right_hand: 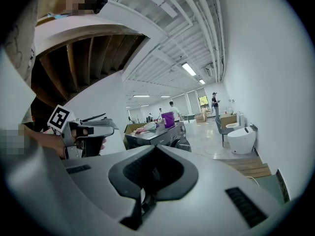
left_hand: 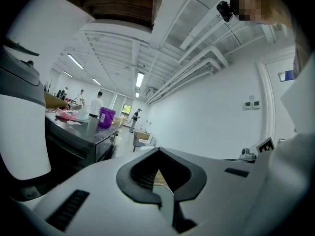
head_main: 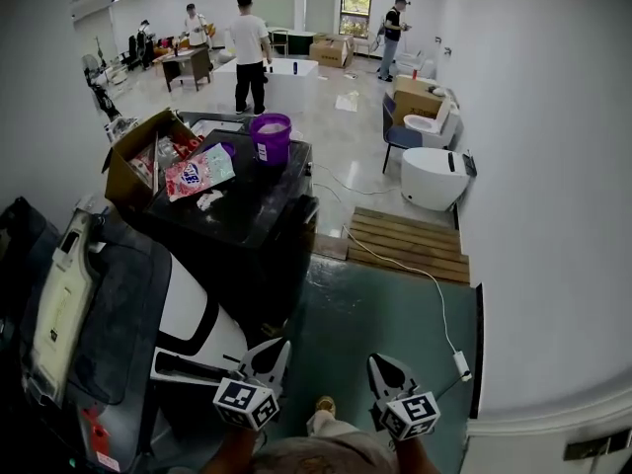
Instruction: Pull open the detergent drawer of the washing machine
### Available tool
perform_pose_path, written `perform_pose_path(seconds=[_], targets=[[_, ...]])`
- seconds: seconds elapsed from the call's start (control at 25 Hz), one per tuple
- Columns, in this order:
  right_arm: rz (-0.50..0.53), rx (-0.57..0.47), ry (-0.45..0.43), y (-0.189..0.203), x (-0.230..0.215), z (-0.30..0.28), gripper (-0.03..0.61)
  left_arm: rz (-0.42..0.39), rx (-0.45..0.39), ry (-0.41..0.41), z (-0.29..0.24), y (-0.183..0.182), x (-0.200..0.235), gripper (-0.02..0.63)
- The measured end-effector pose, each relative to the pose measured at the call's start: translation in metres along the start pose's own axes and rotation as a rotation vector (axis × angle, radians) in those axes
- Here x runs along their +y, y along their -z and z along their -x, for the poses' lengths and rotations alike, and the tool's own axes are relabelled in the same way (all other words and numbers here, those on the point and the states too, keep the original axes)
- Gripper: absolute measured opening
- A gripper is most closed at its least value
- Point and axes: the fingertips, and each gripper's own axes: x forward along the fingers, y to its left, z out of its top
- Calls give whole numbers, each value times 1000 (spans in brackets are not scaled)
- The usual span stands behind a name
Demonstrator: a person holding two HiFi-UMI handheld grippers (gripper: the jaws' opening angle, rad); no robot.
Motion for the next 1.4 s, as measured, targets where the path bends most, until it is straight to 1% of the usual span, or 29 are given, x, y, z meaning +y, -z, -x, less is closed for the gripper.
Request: perform_pose_path(seconds=[0.12,0.24,0.44,0.56,0.68,0.96,1.16,1.4], targets=[[5,13,-18,-4,-25,-22,3,-2,-10,-23,-27,-8,8,21],[-16,26,-34,-12,-41,-47,3,2,-20,-56,-46,-14,18,21],[-33,38,-71,-15,-54,-80,3,-25,-10,-89,-72,-16,37,21],[-29,41,-92,-18,-60,-101,3,-9,-25,-108,-87,-29,47,21],[0,56,-110,-14,-70,-120,3,-7,-29,-118,-103,-35,61,21],[13,53,-91,-35,-91,-175,5,3,-34,-98,-155,-51,95,21],[15,45,-75,-56,-102,-217,4,3,-30,-84,-191,-68,122,21],[17,37,-67,-68,-112,-261,4,2,-21,-64,-223,-85,154,21]])
